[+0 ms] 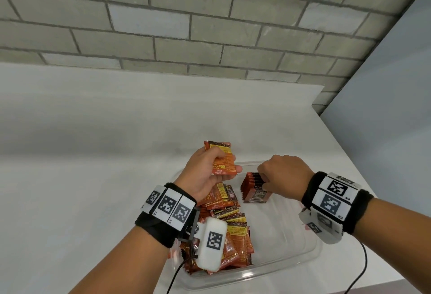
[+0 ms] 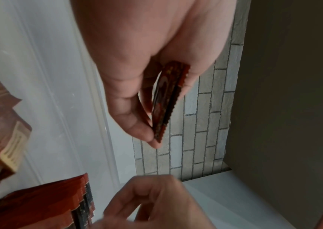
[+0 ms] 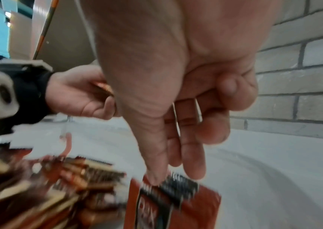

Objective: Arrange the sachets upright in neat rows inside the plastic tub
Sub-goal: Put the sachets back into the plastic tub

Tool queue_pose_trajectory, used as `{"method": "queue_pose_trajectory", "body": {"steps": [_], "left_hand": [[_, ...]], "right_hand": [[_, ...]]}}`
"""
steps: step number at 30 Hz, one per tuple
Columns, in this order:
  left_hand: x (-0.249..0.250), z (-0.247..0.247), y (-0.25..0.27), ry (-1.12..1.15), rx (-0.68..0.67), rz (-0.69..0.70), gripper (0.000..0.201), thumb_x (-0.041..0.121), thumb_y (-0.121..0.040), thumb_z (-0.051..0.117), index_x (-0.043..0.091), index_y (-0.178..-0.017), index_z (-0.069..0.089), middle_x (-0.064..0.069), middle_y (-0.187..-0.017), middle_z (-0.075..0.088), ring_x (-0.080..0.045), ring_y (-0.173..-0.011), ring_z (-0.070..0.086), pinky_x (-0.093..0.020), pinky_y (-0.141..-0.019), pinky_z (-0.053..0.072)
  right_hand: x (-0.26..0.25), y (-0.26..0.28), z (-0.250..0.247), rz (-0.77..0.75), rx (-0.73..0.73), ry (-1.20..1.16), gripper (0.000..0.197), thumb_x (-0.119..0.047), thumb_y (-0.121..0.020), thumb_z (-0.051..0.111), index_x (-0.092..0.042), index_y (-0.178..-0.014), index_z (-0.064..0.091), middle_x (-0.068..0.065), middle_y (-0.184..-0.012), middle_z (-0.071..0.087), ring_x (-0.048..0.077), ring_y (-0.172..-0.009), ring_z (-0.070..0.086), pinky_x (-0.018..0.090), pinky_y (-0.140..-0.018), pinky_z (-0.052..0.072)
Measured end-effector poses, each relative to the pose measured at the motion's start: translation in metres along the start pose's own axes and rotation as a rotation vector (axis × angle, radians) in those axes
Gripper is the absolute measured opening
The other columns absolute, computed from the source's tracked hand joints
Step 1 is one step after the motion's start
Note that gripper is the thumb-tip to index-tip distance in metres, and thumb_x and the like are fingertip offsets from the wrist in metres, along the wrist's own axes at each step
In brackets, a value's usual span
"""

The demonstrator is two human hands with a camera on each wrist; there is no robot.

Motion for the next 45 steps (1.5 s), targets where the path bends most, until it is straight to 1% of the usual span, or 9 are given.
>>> {"method": "queue_pose_trajectory", "body": {"steps": [6, 10, 20, 26, 29, 32, 36, 40, 45], "left_hand": [[-0.001, 0.007, 0.001, -0.096, -0.043, 0.02, 0.025, 0.001, -0.091, 0.056, 0.009, -0.115, 0.059, -0.012, -0.104, 0.07, -0.023, -0.091, 0.07, -0.033, -0.075, 0.059], [0.0, 0.013, 0.002, -0.184, -0.085, 0.071, 0.031, 0.001, -0.086, 0.063, 0.008, -0.117, 0.061, -0.011, -0.104, 0.072, -0.022, -0.094, 0.069, -0.032, -0.081, 0.057], [0.002, 0.005, 0.005, -0.015, -0.022, 0.082, 0.039, 0.042, -0.075, 0.061, 0.012, -0.099, 0.066, -0.009, -0.081, 0.066, -0.018, -0.069, 0.061, -0.034, -0.069, 0.052], [0.019, 0.006, 0.005, -0.015, -0.051, 0.167, 0.028, 0.007, -0.086, 0.06, 0.009, -0.113, 0.063, -0.011, -0.095, 0.072, -0.024, -0.086, 0.069, -0.037, -0.079, 0.054], [0.024, 0.003, 0.004, -0.064, -0.019, 0.203, 0.029, -0.005, -0.089, 0.054, 0.008, -0.112, 0.063, -0.01, -0.096, 0.073, -0.021, -0.086, 0.07, -0.032, -0.071, 0.057], [0.022, 0.003, 0.004, -0.118, -0.032, 0.192, 0.025, -0.004, -0.088, 0.057, 0.011, -0.106, 0.065, -0.007, -0.095, 0.073, -0.02, -0.087, 0.07, -0.03, -0.069, 0.056], [0.012, 0.012, 0.006, -0.205, -0.07, 0.157, 0.027, -0.004, -0.087, 0.058, 0.014, -0.106, 0.066, -0.005, -0.093, 0.073, -0.019, -0.086, 0.07, -0.028, -0.069, 0.055], [0.012, 0.007, 0.004, -0.266, 0.006, 0.172, 0.022, 0.007, -0.088, 0.062, 0.014, -0.109, 0.065, -0.006, -0.096, 0.069, -0.018, -0.088, 0.067, -0.028, -0.074, 0.052], [0.016, -0.011, 0.005, -0.2, 0.08, 0.159, 0.023, 0.014, -0.091, 0.06, 0.01, -0.113, 0.062, -0.006, -0.085, 0.063, -0.015, -0.071, 0.061, -0.026, -0.067, 0.05]], "right_hand": [[0.015, 0.005, -0.045, -0.067, 0.251, -0.496, 0.032, -0.044, -0.091, 0.055, -0.027, -0.119, 0.057, -0.009, -0.105, 0.064, -0.002, -0.065, 0.051, 0.017, -0.067, 0.04], [0.006, 0.009, -0.057, -0.091, 0.315, -0.728, 0.035, -0.038, -0.091, 0.057, -0.029, -0.125, 0.055, -0.011, -0.108, 0.059, 0.014, -0.076, 0.061, 0.016, -0.068, 0.044], [0.017, 0.017, -0.061, -0.04, 0.584, -0.964, 0.019, -0.021, -0.081, 0.074, -0.021, -0.074, 0.056, -0.01, -0.077, 0.06, 0.008, -0.067, 0.054, 0.012, -0.06, 0.04], [-0.012, 0.018, -0.045, -0.223, 0.518, -0.677, 0.013, -0.031, -0.079, 0.074, -0.02, -0.083, 0.067, -0.01, -0.099, 0.052, 0.008, -0.093, 0.05, 0.028, -0.082, 0.044], [-0.005, 0.02, -0.048, -0.197, 0.566, -0.706, 0.03, -0.052, -0.079, 0.063, -0.025, -0.09, 0.071, -0.01, -0.104, 0.053, 0.009, -0.099, 0.048, 0.024, -0.085, 0.04], [0.006, 0.021, -0.058, -0.151, 0.681, -0.736, 0.027, -0.039, -0.086, 0.063, -0.027, -0.11, 0.066, -0.012, -0.113, 0.052, 0.007, -0.101, 0.048, 0.016, -0.082, 0.037], [0.006, 0.012, -0.057, -0.127, 0.56, -0.738, 0.036, -0.025, -0.091, 0.062, -0.026, -0.127, 0.056, -0.018, -0.111, 0.053, 0.002, -0.094, 0.051, 0.004, -0.071, 0.035], [0.014, 0.011, -0.05, -0.13, 0.383, -0.891, 0.016, -0.017, -0.086, 0.068, -0.027, -0.099, 0.068, -0.01, -0.079, 0.067, 0.001, -0.074, 0.059, 0.01, -0.068, 0.042], [0.019, 0.018, -0.015, -0.097, 0.067, -0.75, 0.017, -0.013, -0.087, 0.065, -0.03, -0.083, 0.062, -0.007, -0.08, 0.067, 0.006, -0.073, 0.061, 0.015, -0.066, 0.047]]}}
Point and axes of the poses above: each hand's wrist, its own y-axis away from the middle knuckle, its own z-axis out of the palm, x = y × z, the point moved 6 cm from there along -y, towards the middle knuckle
